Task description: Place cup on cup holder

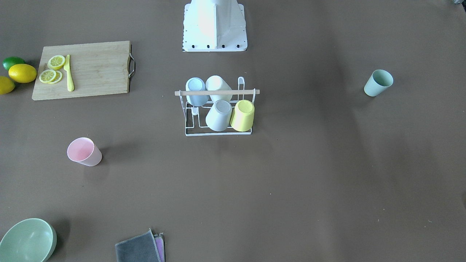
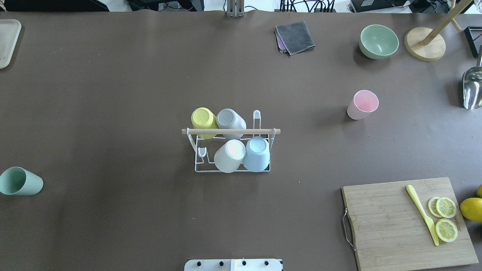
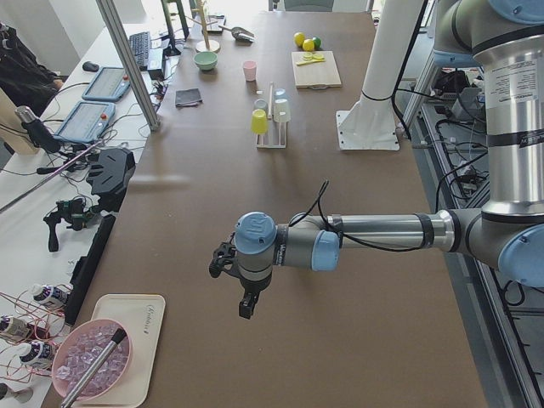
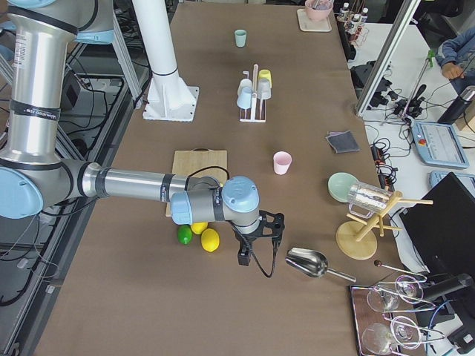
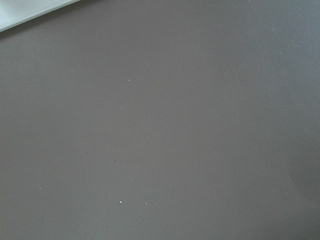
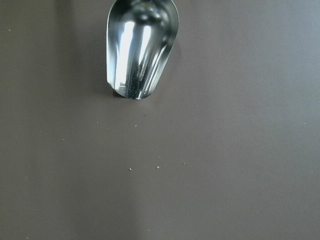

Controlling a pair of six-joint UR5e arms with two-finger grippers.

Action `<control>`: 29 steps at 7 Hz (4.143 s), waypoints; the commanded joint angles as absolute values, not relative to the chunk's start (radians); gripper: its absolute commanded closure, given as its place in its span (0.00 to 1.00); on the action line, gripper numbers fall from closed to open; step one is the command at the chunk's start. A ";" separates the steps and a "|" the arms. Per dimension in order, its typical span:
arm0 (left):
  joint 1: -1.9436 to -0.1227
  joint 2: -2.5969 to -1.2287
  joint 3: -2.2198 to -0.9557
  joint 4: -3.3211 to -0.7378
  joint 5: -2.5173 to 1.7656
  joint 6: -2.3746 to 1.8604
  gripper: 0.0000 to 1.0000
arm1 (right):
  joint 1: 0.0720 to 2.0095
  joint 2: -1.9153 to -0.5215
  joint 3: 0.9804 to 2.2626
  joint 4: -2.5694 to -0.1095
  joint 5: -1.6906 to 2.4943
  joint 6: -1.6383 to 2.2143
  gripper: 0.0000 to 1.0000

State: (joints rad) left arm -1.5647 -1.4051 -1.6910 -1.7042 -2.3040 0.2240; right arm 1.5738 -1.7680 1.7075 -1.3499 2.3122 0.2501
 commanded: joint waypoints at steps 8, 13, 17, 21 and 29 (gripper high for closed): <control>-1.565 -1.404 -1.690 -1.703 -2.295 0.224 0.01 | 1.574 -1.764 1.717 -1.310 2.312 0.250 0.00; -1.565 -1.407 -1.686 -1.701 -2.289 0.224 0.01 | 1.533 -1.732 1.742 -1.227 2.354 0.245 0.00; -1.565 -1.408 -1.680 -1.701 -2.290 0.222 0.01 | 1.453 -1.648 1.749 -1.238 2.327 0.244 0.00; -1.569 -1.407 -1.695 -1.698 -2.296 0.221 0.01 | 1.419 -1.580 1.781 -1.357 2.326 0.250 0.00; -1.435 -1.767 -1.594 -1.266 -2.249 0.216 0.01 | 1.128 -0.926 1.455 -2.077 2.039 -0.115 0.00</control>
State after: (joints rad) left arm -1.4914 -1.7332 -1.5977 -1.3263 -2.2596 0.2193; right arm 1.1678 -1.0386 1.5714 -2.0177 2.0845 -0.0405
